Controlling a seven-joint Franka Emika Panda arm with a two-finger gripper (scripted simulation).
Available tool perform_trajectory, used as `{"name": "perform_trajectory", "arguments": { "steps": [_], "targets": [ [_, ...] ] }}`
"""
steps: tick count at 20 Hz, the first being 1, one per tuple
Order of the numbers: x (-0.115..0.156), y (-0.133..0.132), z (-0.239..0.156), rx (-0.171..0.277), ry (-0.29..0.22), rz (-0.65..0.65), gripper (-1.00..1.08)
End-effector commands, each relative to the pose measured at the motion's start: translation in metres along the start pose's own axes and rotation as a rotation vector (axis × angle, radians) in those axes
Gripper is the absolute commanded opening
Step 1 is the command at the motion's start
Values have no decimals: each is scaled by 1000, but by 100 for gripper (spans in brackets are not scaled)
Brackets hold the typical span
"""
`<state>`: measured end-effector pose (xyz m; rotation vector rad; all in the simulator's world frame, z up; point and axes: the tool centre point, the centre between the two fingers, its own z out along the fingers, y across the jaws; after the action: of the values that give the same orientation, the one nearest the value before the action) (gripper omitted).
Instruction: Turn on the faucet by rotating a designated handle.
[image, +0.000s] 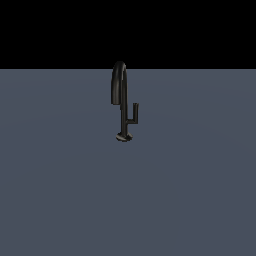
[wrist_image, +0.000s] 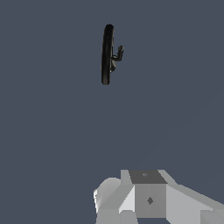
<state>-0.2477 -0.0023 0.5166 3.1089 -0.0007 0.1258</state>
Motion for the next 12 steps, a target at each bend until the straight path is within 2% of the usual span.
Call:
{"name": "perform_trajectory", "arguments": {
  "steps": [1, 7, 12],
  "targets": [
    [0, 0, 0, 0, 0, 0, -100],
    [5, -1, 1, 11, -11, 12, -100],
    [17, -2, 4, 37, -39, 41, -100]
  ]
}}
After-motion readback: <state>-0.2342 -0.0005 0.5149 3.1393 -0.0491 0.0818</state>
